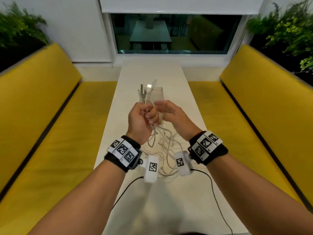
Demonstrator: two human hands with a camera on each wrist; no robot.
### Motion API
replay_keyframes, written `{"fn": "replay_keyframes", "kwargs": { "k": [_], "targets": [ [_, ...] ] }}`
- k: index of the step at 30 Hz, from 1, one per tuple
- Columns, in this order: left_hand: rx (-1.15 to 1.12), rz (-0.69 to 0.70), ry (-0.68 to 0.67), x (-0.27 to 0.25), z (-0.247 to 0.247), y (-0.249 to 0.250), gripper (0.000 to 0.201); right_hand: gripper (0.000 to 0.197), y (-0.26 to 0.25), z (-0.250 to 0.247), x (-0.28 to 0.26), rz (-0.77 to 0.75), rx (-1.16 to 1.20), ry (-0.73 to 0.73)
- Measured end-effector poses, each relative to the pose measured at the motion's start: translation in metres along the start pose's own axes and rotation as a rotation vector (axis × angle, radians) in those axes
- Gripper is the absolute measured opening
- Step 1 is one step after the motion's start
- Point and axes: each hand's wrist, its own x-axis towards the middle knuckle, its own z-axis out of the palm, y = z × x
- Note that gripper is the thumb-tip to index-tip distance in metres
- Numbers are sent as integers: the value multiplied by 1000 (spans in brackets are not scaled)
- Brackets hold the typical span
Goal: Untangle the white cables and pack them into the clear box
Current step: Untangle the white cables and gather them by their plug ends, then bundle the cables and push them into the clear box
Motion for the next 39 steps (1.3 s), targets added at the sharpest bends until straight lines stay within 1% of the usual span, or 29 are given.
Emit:
{"fn": "replay_keyframes", "kwargs": {
  "k": [2,4,5,6,8,9,10,13,16,18,20,23,25,26,28,30,33,36,38,39],
  "targets": [
    [-15,-12,9,0,3,-5,25,42,0,13,7,2,72,-82],
    [-38,-42,0,1,2,-5,26,41,8,17,13,50,145,-121],
    [-48,-58,-27,1,2,-3,26,39,13,16,13,87,183,-168],
    [-45,-69,-42,1,1,-1,27,33,18,15,12,127,171,-230],
    [-12,-58,-30,1,-1,8,29,18,28,12,7,212,6,-310],
    [8,-39,-15,2,-3,14,29,18,35,11,5,252,-82,-307],
    [23,-19,-1,4,-6,21,28,22,41,10,2,276,-152,-286],
    [31,11,84,10,-18,39,29,41,56,4,0,272,-274,-186],
    [23,50,171,12,-29,57,30,50,65,-2,0,334,-493,-175],
    [39,79,193,12,-31,65,26,53,70,-6,-1,381,-641,-160],
    [46,111,196,8,-30,70,23,54,72,-9,0,379,-722,-155],
    [40,201,224,2,-29,90,21,47,71,-23,3,394,-901,-158],
    [36,262,246,2,-33,111,23,43,70,-38,2,423,-982,-80],
    [25,284,259,2,-35,121,27,43,71,-46,2,439,-987,-28],
    [-5,315,270,1,-37,132,33,45,72,-56,2,452,-925,64],
    [-9,328,262,1,-36,133,34,49,75,-56,6,424,-822,137],
    [41,298,247,5,-35,122,30,50,78,-51,14,342,-655,274],
    [91,249,241,4,-37,109,25,51,57,-51,23,241,-549,446],
    [106,222,258,3,-40,102,30,54,28,-58,29,95,-535,565],
    [108,212,267,2,-41,100,32,54,10,-63,32,-6,-520,618]
  ]
}}
